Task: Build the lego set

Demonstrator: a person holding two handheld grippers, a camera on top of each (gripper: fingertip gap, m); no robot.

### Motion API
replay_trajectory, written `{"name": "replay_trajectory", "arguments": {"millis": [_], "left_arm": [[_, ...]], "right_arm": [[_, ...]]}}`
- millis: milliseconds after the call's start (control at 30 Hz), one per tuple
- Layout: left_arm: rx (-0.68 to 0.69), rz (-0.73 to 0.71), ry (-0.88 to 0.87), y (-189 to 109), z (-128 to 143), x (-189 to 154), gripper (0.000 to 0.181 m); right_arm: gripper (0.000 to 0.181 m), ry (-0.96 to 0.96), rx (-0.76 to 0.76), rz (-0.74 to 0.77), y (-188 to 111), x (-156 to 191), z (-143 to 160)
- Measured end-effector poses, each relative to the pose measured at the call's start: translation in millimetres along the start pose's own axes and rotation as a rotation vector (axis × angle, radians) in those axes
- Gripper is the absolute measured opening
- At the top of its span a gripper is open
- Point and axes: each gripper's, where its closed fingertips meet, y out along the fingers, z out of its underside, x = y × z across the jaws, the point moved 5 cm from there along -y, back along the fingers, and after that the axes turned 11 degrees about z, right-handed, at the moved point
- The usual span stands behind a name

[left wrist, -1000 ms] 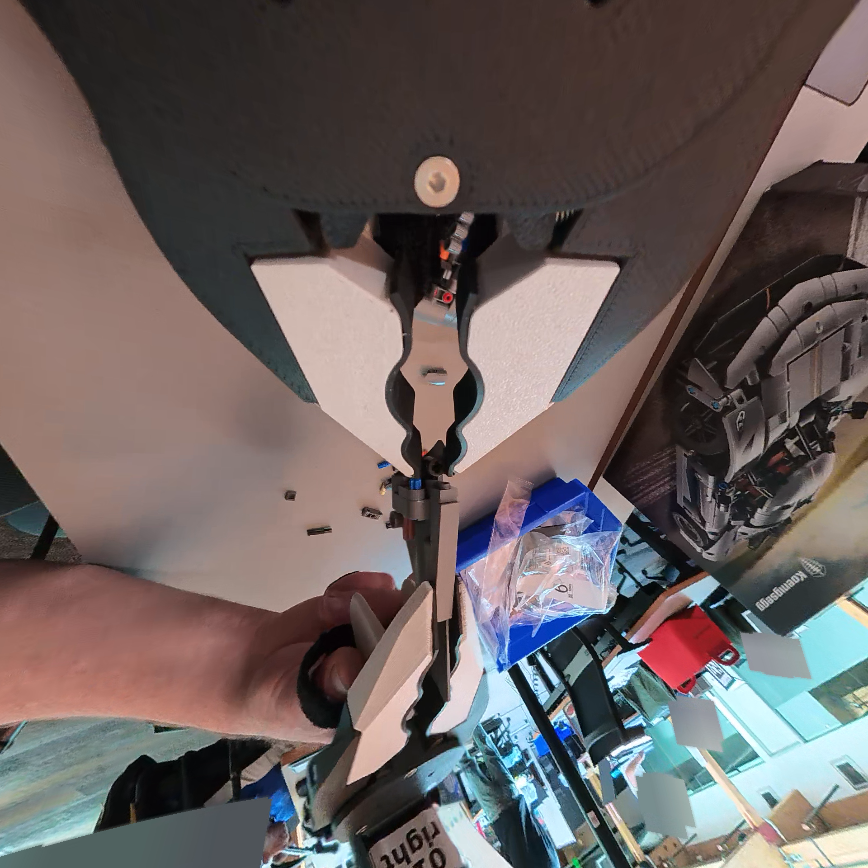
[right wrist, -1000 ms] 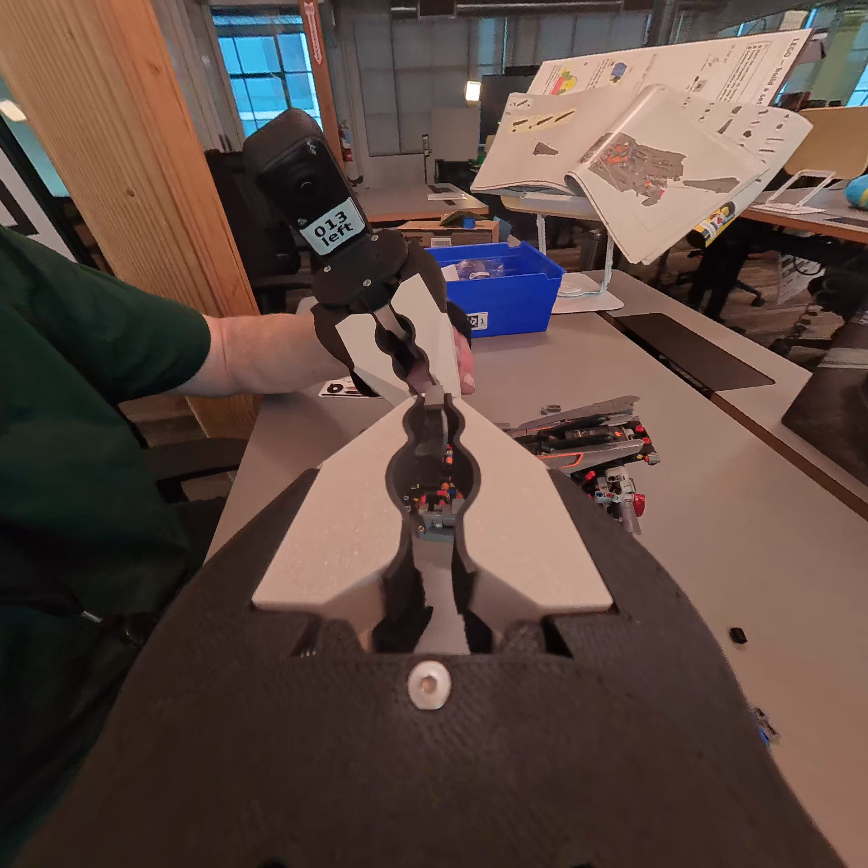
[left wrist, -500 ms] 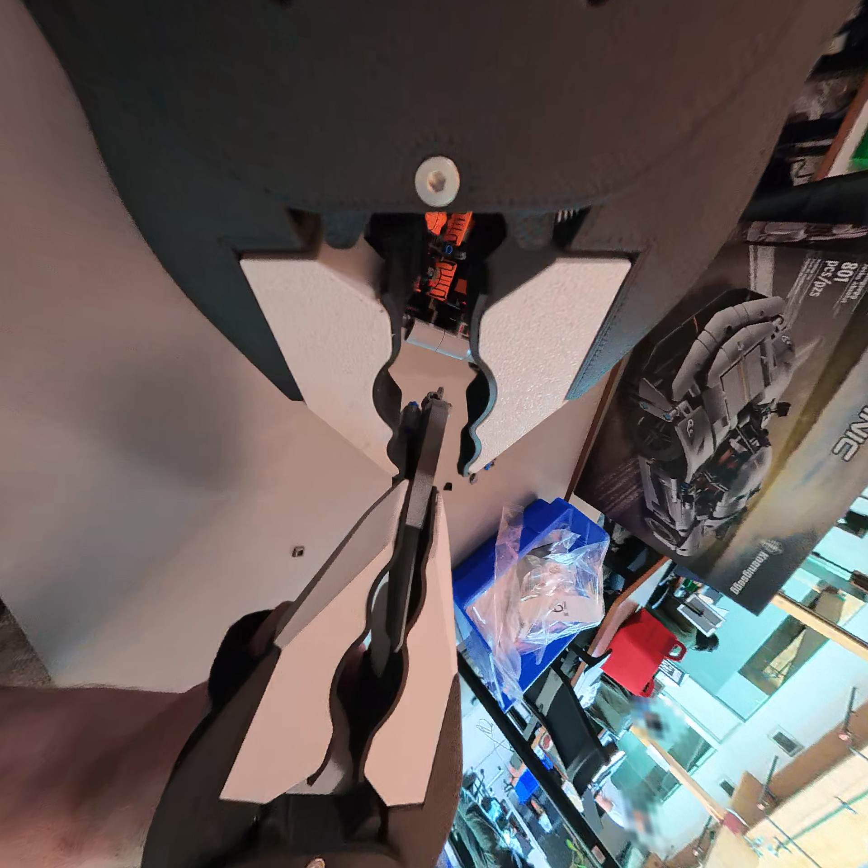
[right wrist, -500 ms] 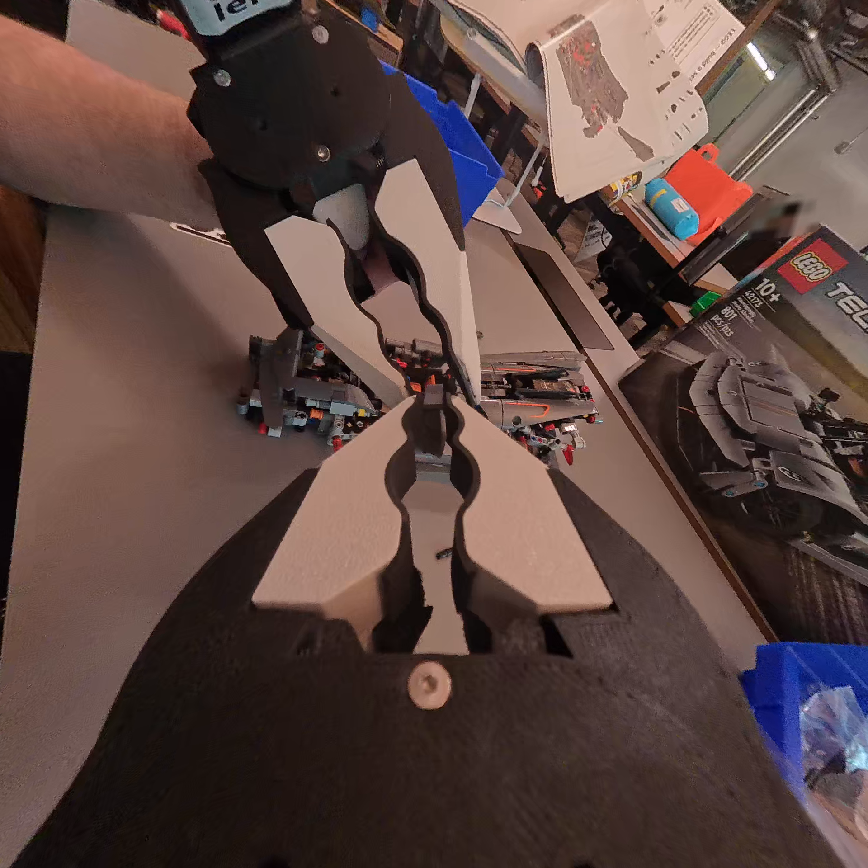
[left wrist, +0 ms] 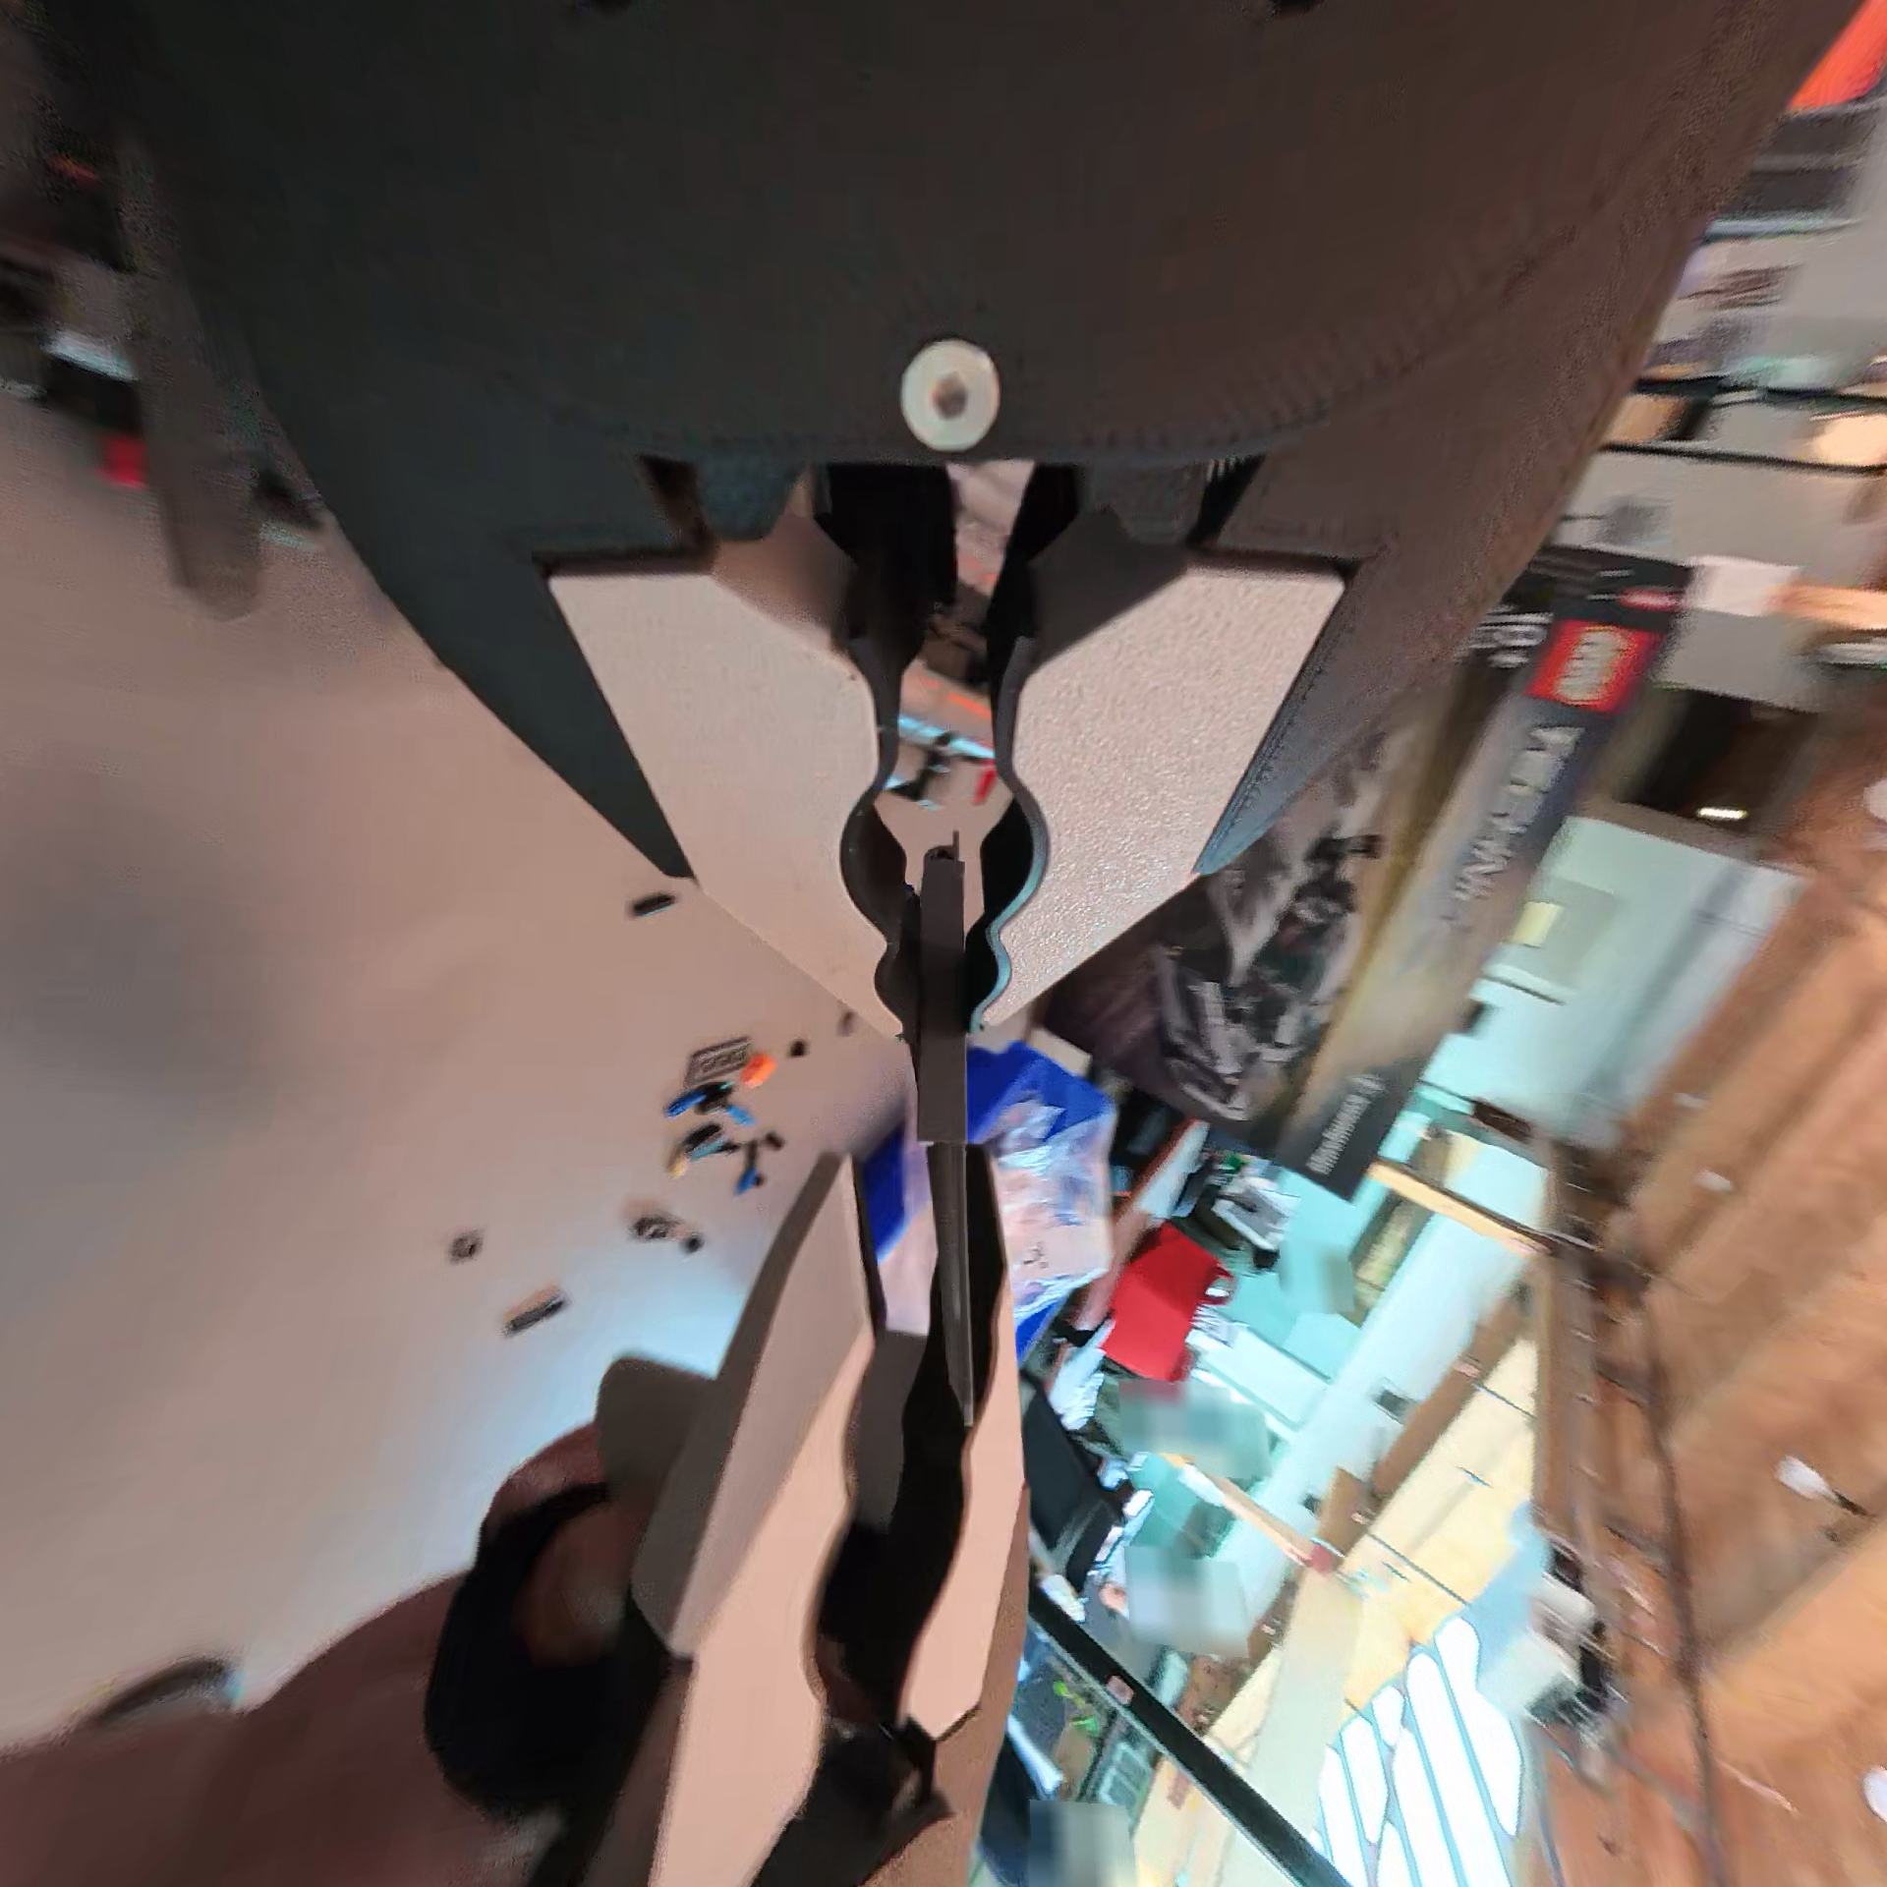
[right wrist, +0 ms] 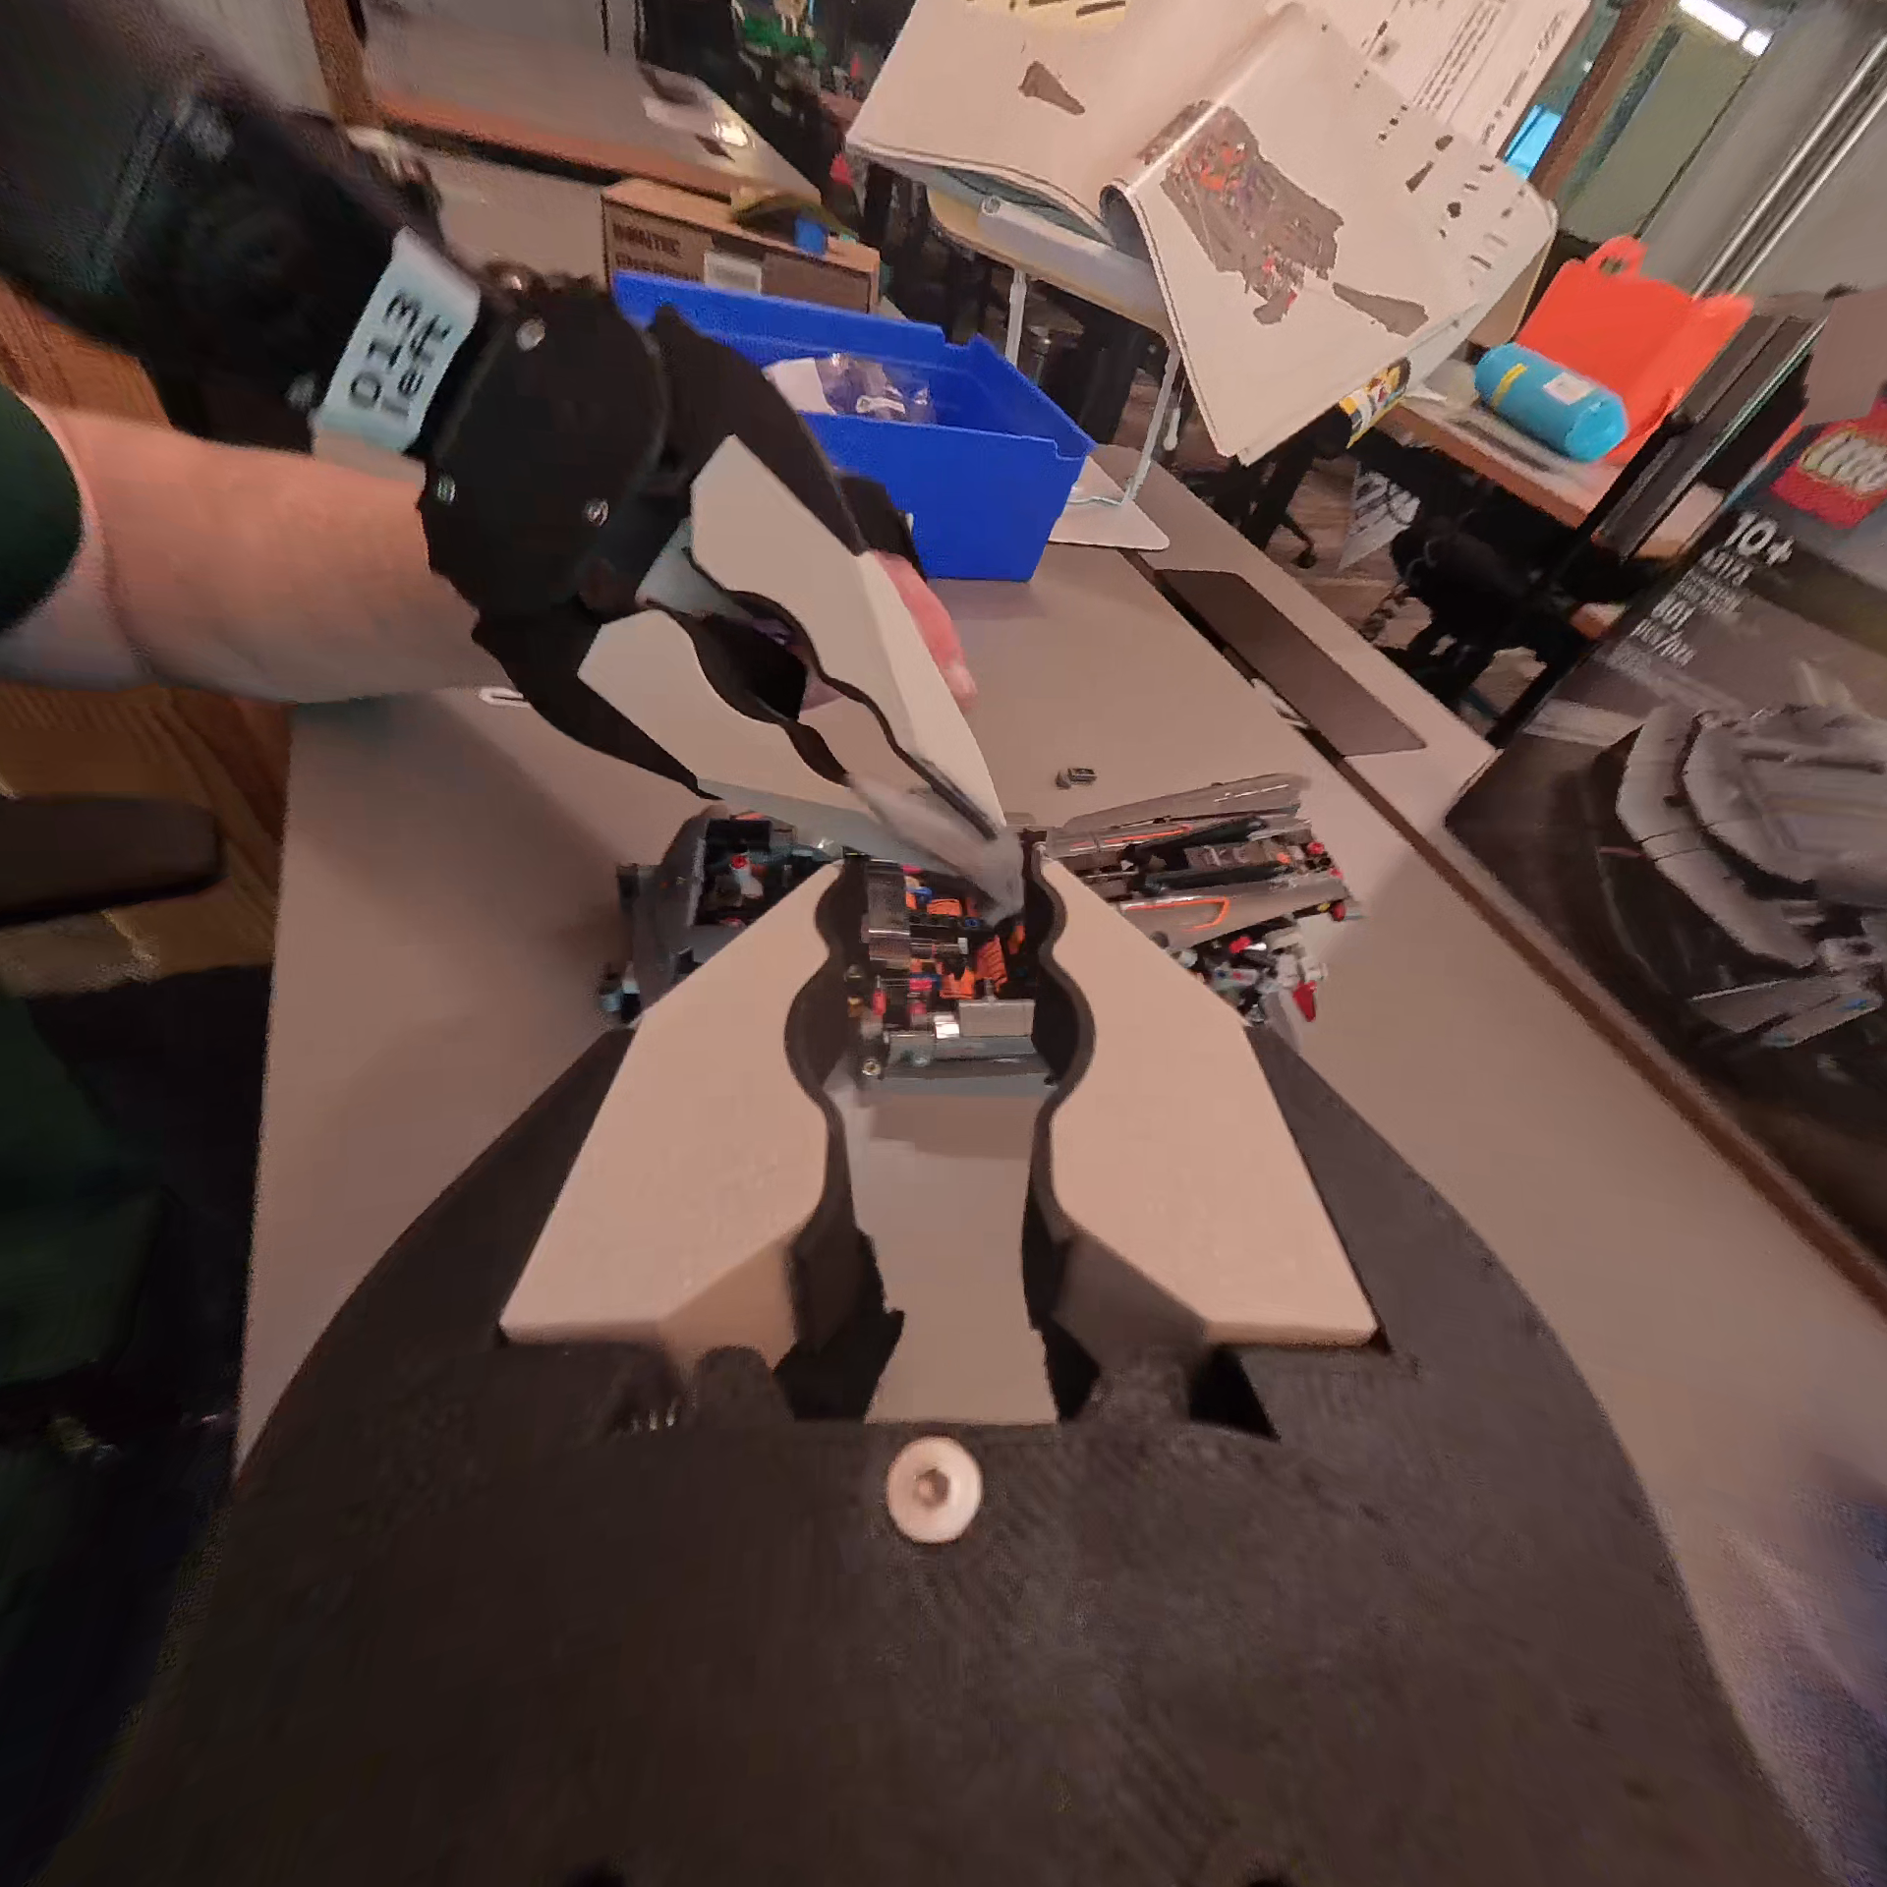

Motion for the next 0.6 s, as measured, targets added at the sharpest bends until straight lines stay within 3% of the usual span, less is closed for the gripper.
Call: {"name": "replay_trajectory", "arguments": {"millis": [100,233,433,600], "left_arm": [[0.095,-0.093,0.260,-1,-3,-4,0.005],[0.164,-0.164,0.491,-6,-10,-4,0.006],[0.165,-0.172,0.531,-16,-11,2,0.005],[0.178,-0.187,0.698,-19,-21,-9,0.005]], "right_arm": [[0.042,0.192,-0.007,-0.112,-7,-7,5],[0.042,0.418,0.006,-0.275,-9,-8,17],[0.033,0.367,-0.017,-0.288,-19,-3,20],[0.030,0.562,-0.090,-0.407,-27,-12,17]]}}
